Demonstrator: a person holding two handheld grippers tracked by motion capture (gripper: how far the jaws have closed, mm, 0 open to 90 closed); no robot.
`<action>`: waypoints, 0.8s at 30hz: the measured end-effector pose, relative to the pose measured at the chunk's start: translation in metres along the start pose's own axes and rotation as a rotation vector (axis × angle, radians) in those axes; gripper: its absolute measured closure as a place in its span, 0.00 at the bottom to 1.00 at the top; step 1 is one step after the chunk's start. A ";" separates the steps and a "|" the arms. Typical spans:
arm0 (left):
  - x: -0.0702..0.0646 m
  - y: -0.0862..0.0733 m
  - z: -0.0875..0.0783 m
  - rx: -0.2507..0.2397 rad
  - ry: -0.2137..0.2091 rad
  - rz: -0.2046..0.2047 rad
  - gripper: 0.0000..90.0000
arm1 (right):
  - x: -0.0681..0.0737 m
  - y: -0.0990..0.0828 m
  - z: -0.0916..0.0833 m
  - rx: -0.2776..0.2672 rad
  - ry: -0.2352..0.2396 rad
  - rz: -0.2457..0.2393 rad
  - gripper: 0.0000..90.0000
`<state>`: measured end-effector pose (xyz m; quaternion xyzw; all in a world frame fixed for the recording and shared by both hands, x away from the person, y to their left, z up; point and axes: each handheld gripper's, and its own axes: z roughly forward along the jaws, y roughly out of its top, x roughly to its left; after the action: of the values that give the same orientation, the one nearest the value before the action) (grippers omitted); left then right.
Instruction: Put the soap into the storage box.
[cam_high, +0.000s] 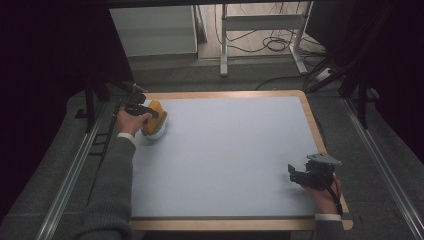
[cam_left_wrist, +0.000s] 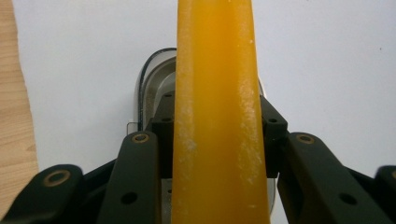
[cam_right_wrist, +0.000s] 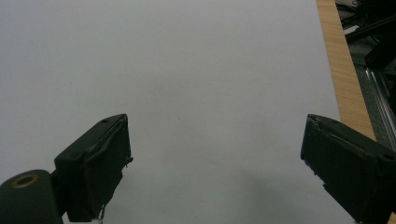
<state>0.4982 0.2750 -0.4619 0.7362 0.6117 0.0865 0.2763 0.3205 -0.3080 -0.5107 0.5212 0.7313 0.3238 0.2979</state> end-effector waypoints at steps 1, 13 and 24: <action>0.000 -0.001 0.002 0.005 0.002 0.000 0.68 | 0.000 0.000 0.000 0.002 0.001 -0.002 0.09; 0.003 -0.007 0.006 -0.013 0.004 -0.005 0.67 | 0.001 0.000 0.001 0.006 0.003 -0.007 0.09; 0.011 -0.009 -0.017 -0.101 0.091 -0.016 0.34 | 0.003 0.000 0.002 0.008 0.006 -0.013 0.09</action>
<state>0.4856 0.2917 -0.4547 0.7117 0.6245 0.1482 0.2857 0.3207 -0.3047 -0.5120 0.5166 0.7368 0.3207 0.2958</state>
